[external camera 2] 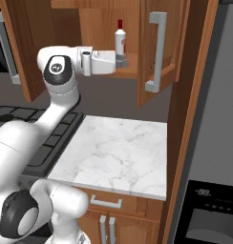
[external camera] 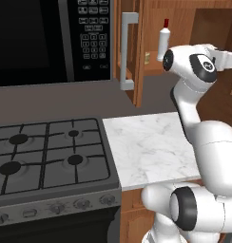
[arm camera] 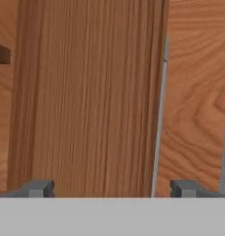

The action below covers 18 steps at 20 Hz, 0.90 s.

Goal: Get the candle and the liquor from the cabinet and move them to the dining counter.

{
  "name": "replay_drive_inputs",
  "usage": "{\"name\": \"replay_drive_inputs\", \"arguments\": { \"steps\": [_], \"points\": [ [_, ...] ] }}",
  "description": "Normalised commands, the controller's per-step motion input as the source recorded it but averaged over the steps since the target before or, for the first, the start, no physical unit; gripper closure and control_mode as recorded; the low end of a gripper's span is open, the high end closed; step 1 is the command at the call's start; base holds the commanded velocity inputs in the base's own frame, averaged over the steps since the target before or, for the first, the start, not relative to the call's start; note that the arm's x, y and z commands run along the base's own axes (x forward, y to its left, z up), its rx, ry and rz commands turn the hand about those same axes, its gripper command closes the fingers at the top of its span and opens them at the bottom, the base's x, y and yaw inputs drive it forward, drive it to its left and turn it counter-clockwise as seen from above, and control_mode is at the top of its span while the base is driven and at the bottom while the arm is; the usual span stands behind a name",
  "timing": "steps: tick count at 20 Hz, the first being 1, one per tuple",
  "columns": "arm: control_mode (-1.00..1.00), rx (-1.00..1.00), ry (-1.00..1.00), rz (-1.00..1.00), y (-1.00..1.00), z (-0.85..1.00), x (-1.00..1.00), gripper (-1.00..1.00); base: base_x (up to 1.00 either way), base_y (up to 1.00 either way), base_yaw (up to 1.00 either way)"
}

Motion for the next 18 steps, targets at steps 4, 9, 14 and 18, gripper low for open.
{"name": "replay_drive_inputs", "arguments": {
  "steps": [4,9,14,18],
  "points": [
    [-1.0,0.0,0.0,-0.15,-0.25,0.0,0.19,-1.0,0.0,0.0,0.0],
    [-1.0,0.0,0.0,-0.12,-0.26,0.0,0.17,-1.0,0.0,0.0,0.0],
    [-1.0,0.0,0.0,-0.03,-0.54,0.0,0.07,-1.0,0.0,0.0,0.0],
    [-1.0,0.0,0.0,0.0,-0.65,0.0,0.0,-1.0,0.0,0.0,0.0]
  ]
}}
